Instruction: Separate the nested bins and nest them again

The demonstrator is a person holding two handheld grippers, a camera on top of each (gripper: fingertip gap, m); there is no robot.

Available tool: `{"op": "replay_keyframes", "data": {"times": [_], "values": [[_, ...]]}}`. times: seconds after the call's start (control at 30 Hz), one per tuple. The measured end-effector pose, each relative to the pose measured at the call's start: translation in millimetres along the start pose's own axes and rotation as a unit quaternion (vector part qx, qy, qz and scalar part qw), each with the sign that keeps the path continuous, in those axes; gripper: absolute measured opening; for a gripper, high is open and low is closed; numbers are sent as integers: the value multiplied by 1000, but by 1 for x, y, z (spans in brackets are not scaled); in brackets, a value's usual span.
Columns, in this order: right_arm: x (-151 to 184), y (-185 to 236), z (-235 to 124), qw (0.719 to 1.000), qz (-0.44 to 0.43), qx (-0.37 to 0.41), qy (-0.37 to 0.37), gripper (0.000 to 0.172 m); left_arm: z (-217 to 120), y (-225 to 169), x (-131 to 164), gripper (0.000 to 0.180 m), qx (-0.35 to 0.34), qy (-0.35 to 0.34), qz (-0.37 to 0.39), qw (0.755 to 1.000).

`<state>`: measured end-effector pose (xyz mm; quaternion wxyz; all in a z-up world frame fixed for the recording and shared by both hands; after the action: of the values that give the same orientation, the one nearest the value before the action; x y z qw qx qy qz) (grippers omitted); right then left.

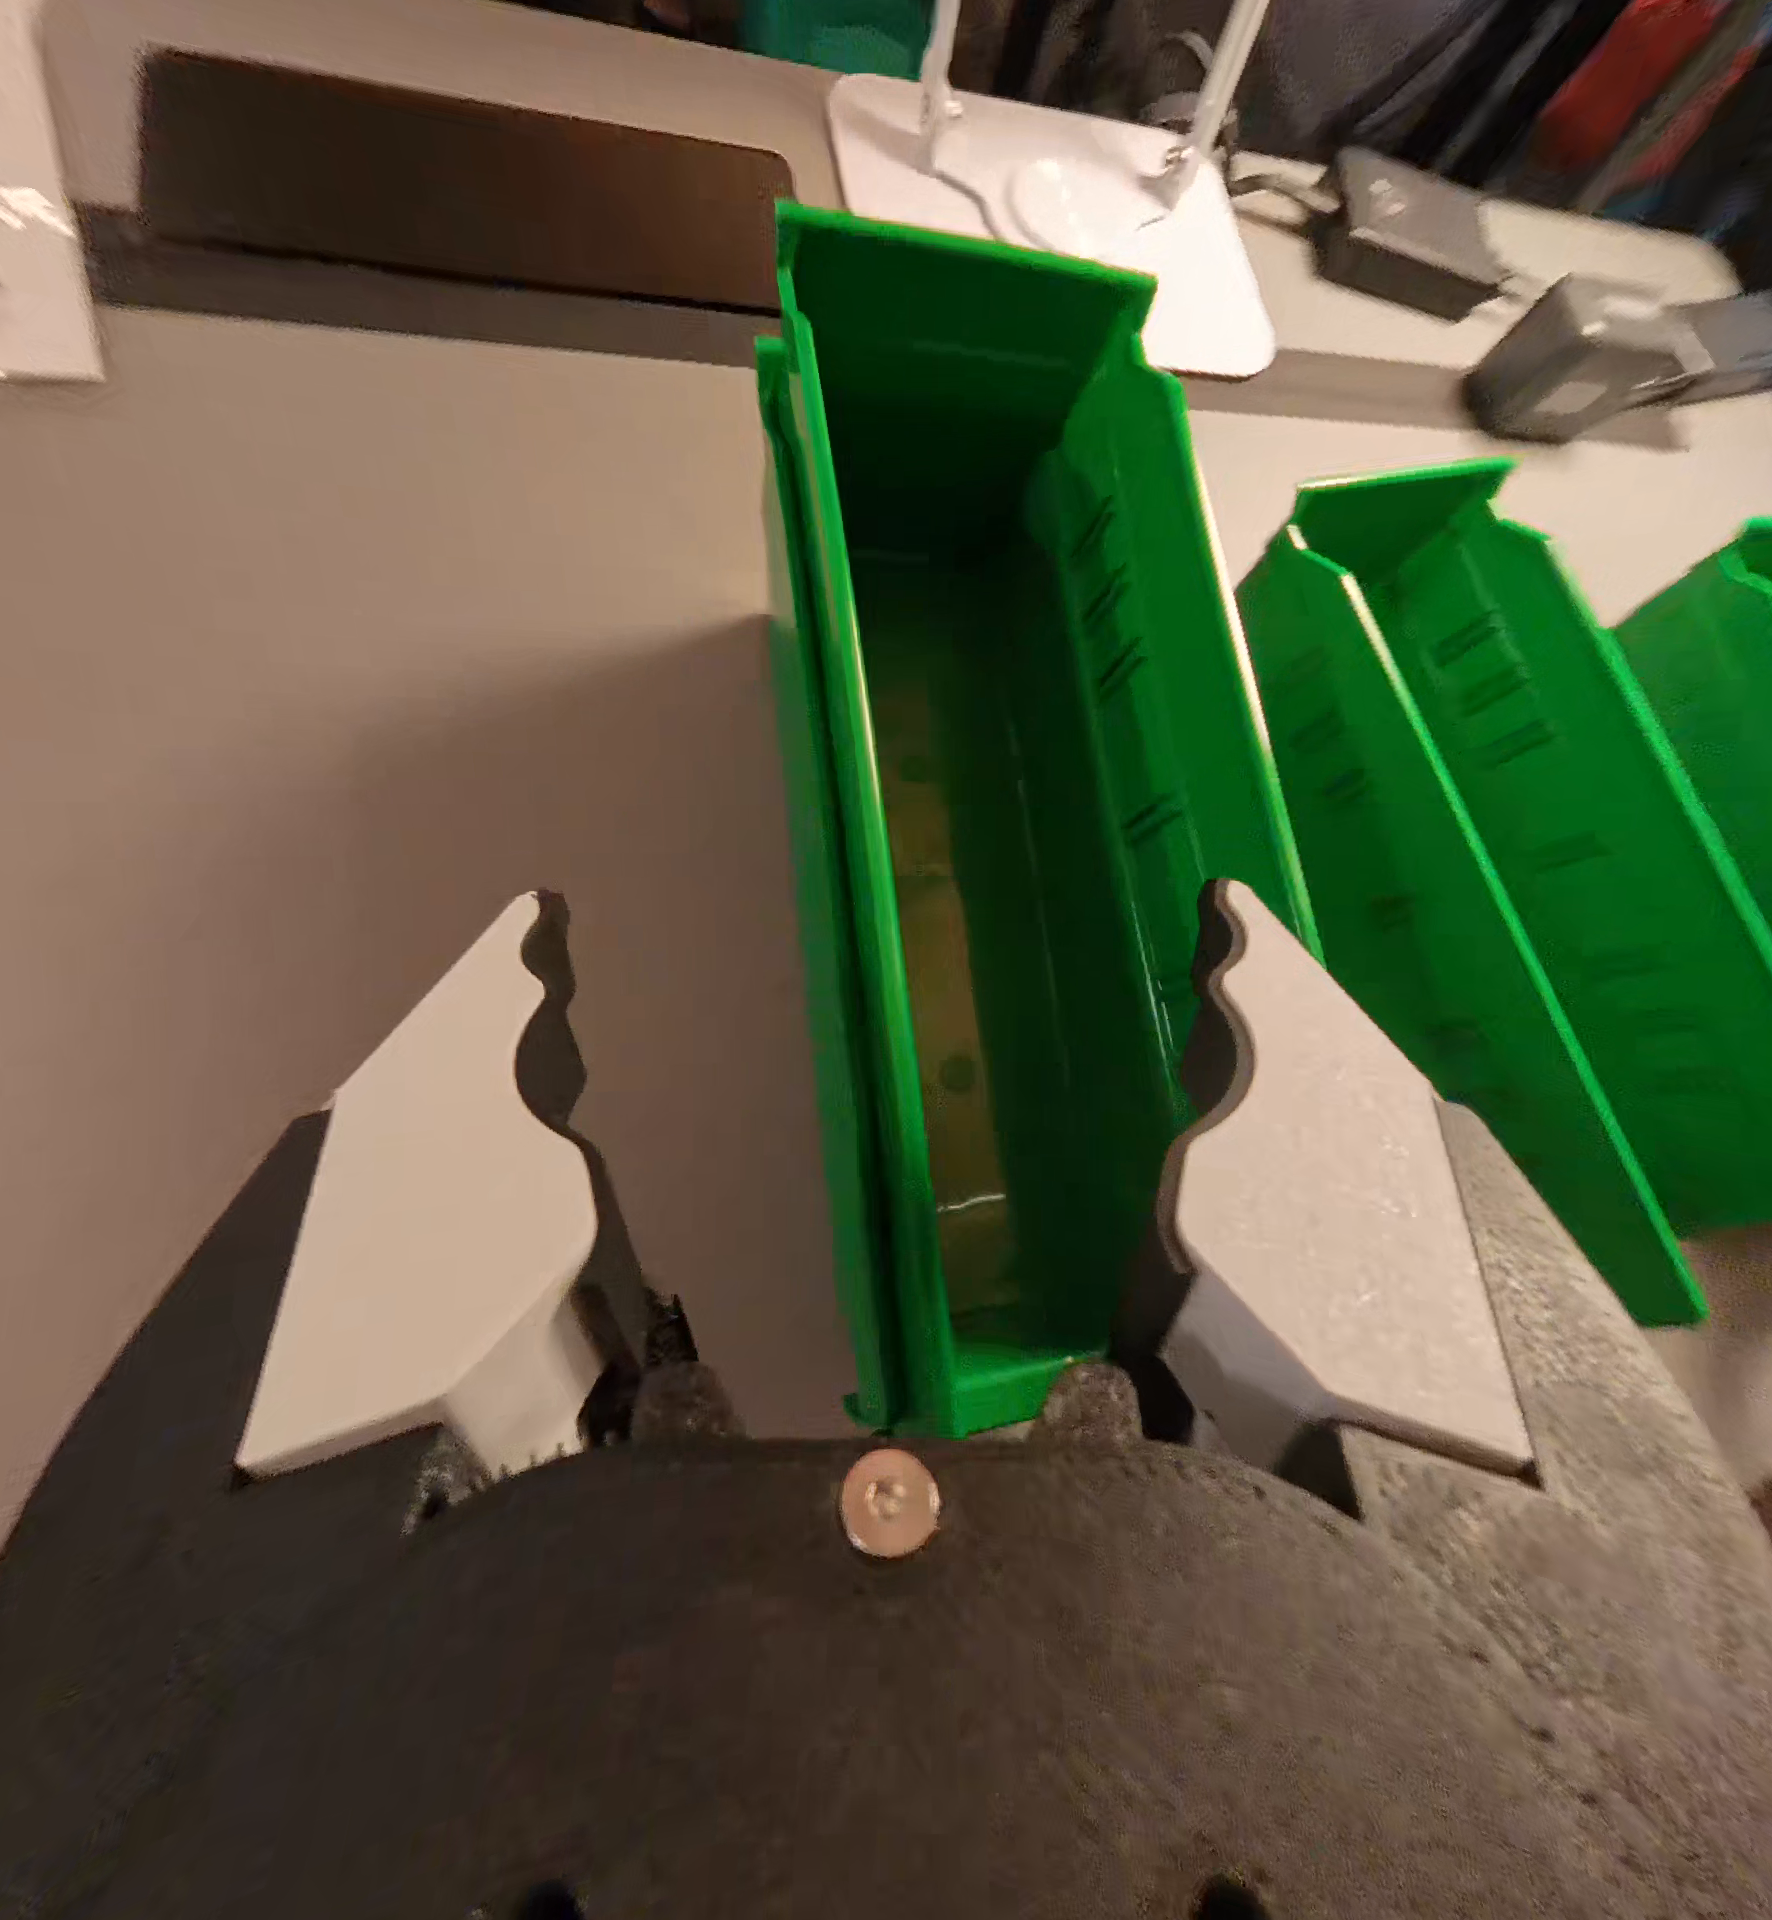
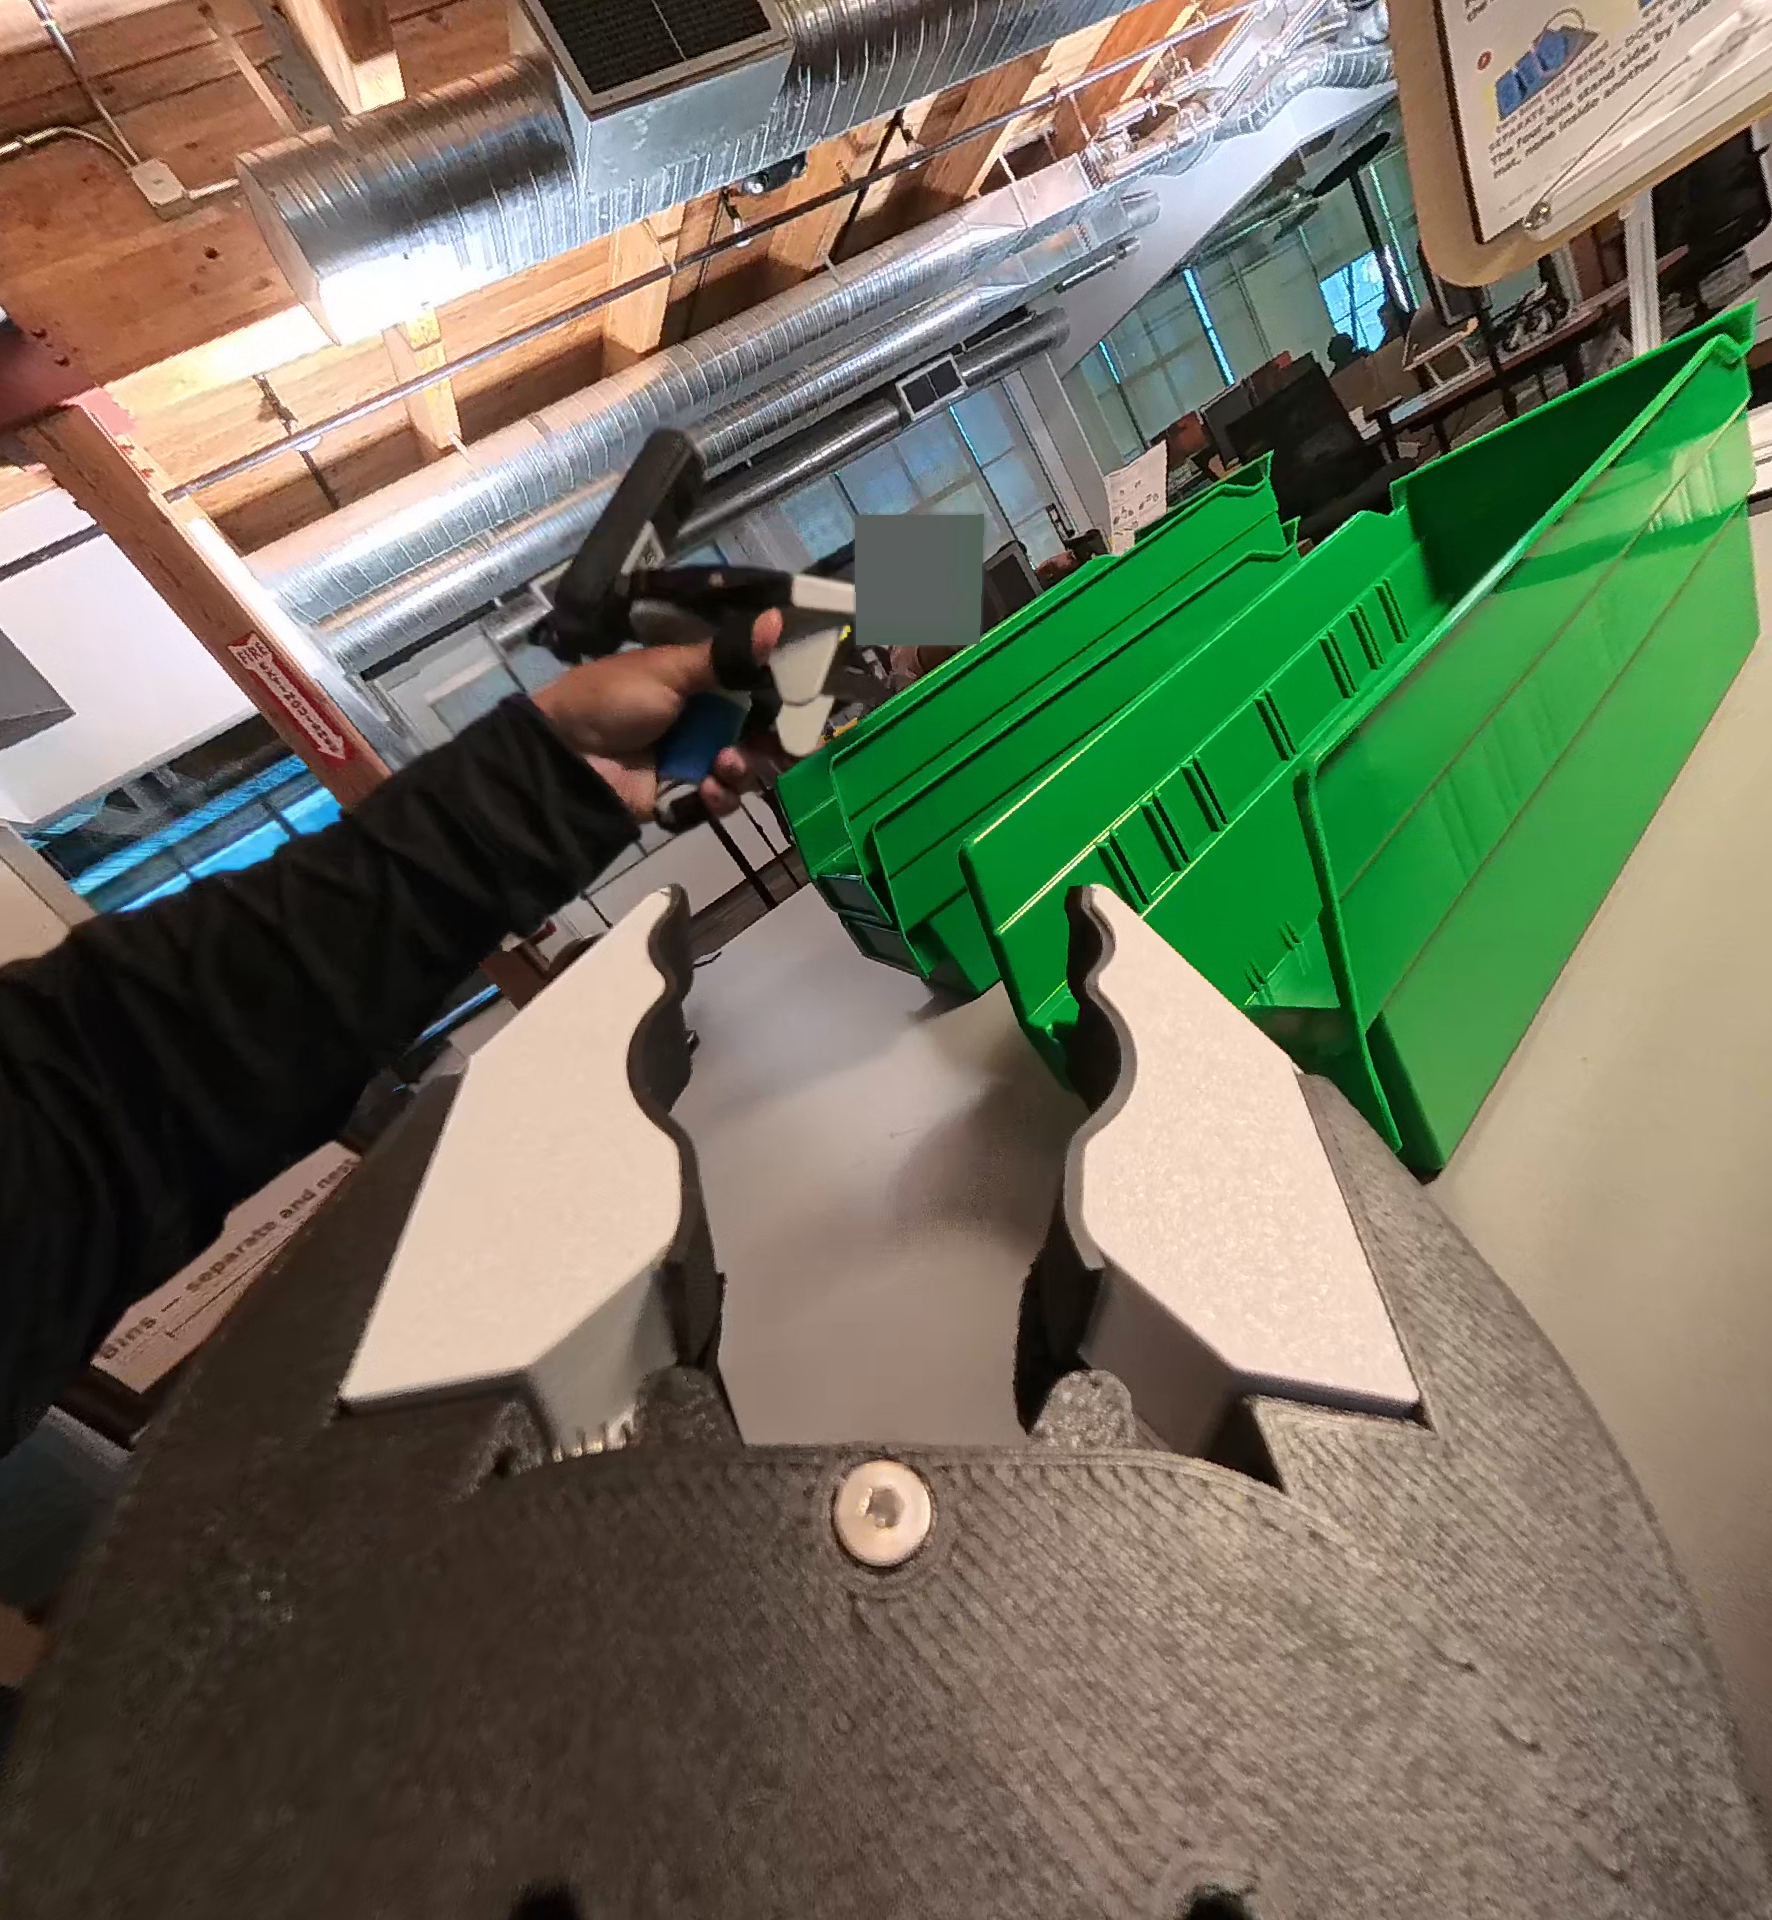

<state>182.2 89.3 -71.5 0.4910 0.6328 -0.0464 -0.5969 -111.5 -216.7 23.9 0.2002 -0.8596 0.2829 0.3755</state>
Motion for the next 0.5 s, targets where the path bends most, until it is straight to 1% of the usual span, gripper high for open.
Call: {"op": "replay_keyframes", "data": {"times": [0.07,0.13,0.17,0.23,0.33,0.5], "values": [[1,0,1,1000,-3,5,2,73,4,5,16,111,73,-13,-28,997],[1,0,2,1000,-7,11,5,73,12,5,27,109,141,-18,-48,989],[1,0,2,1000,-9,15,7,73,16,3,31,106,168,-21,-51,984],[2,1,3,1000,-13,20,8,73,23,-2,36,105,203,-28,-48,978],[2,2,2,999,-22,28,5,73,26,-7,39,109,230,-47,-32,972],[-1,2,-4,998,-42,56,-2,73,24,-17,50,108,315,-78,-56,944]]}}
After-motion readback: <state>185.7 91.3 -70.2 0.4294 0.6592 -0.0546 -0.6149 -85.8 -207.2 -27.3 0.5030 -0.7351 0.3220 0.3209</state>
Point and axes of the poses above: each gripper's, where its closed fingertips meet, z out along the fingers, x out of its underside, y = z × x across the jaws, the point moved 10 cm from there along -z, back along the fingers, and after that the axes turned 11 degrees about z, right-handed, at the moved point
